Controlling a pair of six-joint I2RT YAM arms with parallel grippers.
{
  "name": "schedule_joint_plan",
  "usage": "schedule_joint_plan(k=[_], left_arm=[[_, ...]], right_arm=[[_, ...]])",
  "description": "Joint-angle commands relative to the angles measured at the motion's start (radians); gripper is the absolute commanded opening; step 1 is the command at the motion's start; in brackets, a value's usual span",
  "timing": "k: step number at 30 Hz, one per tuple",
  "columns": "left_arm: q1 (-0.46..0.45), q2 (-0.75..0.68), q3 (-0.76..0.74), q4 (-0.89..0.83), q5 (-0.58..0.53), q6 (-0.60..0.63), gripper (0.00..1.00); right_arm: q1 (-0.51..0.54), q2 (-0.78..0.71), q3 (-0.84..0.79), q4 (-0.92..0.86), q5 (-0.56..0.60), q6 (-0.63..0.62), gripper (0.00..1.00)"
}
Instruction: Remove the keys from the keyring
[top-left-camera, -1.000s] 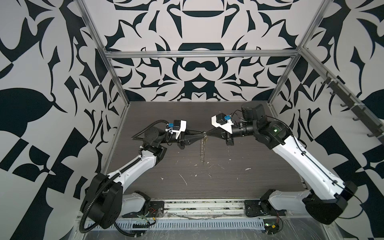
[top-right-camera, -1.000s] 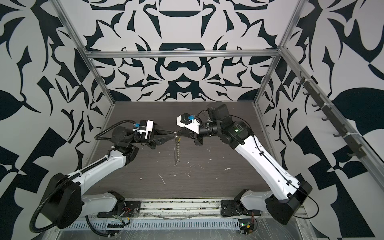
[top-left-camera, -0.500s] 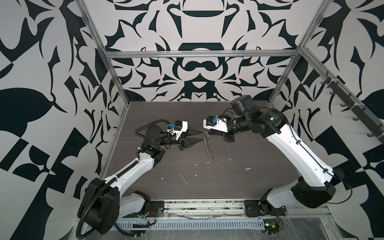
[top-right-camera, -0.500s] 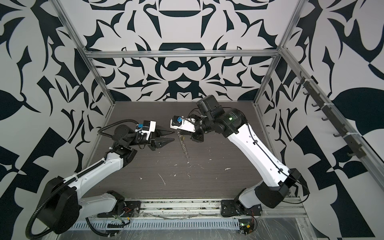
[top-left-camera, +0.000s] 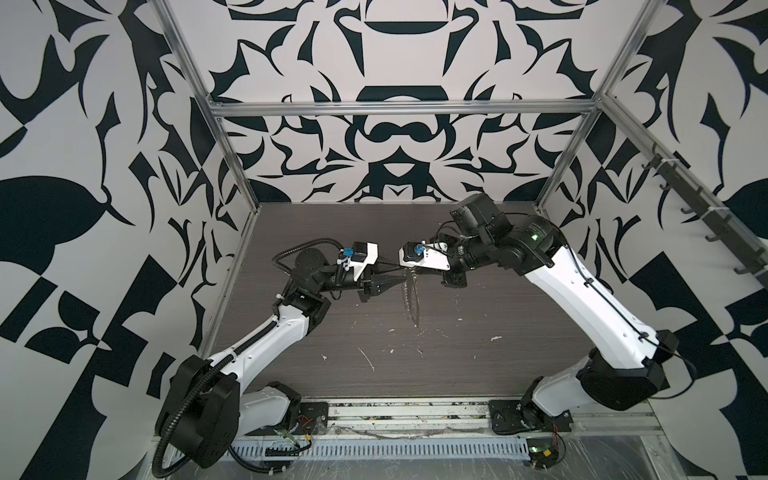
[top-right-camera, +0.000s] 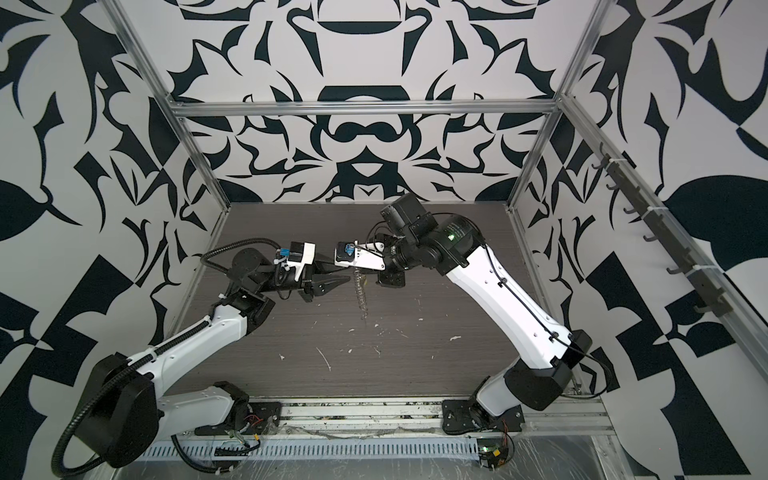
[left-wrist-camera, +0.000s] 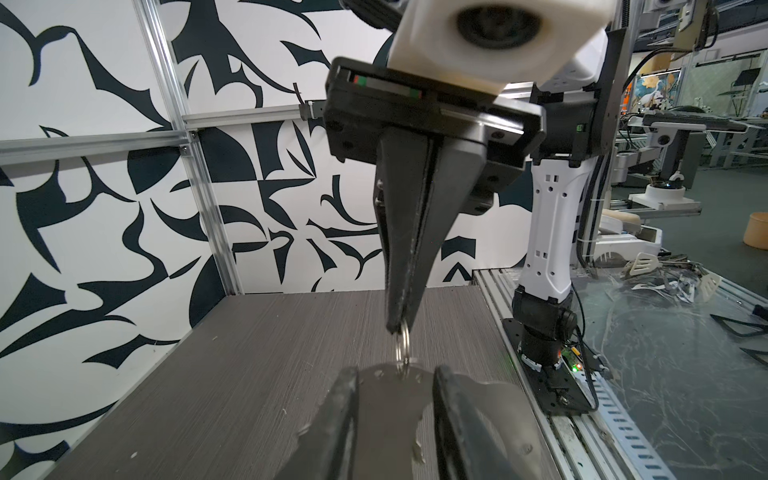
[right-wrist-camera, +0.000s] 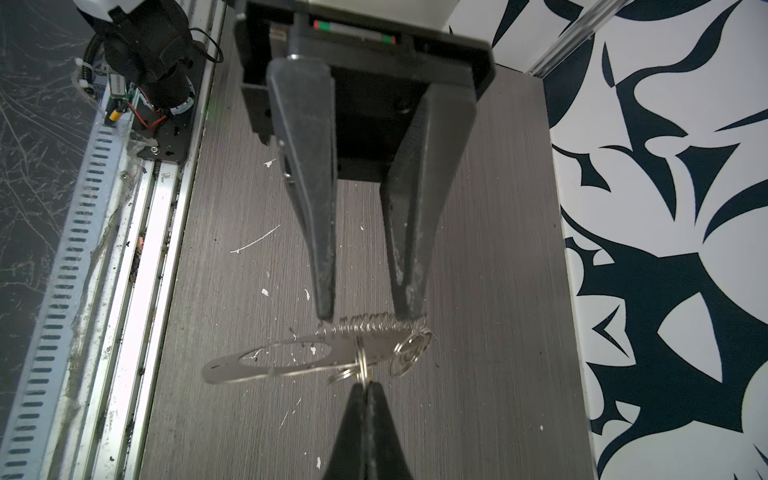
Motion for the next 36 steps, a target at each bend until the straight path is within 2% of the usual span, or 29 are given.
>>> schedule_joint_plan(k=[1, 20, 29, 36], left_arm=[[-0.006, 0.009, 0.018, 0.044, 0.007, -0.016, 0.33], [-0.021, 0.011, 0.005, 0.106, -0.006, -0.035, 0.23], [-0.020, 0.005, -0.004, 0.123, -0.015, -0.031, 0.29], [-0.019, -0.012, 0.000, 0.116, -0.019, -0.027, 0.29]], right_arm=[[0.005, -0.044, -0.004, 0.088, -0.041, 0.004, 0.00], [0.005, -0.157, -0.206, 0.346, -0.084, 0.067, 0.00], [-0.004, -0.229, -0.308, 0.490, -0.151, 0.133, 0.00], [-0.031, -0.275, -0.389, 0.597, -0.205, 0.197, 0.00]])
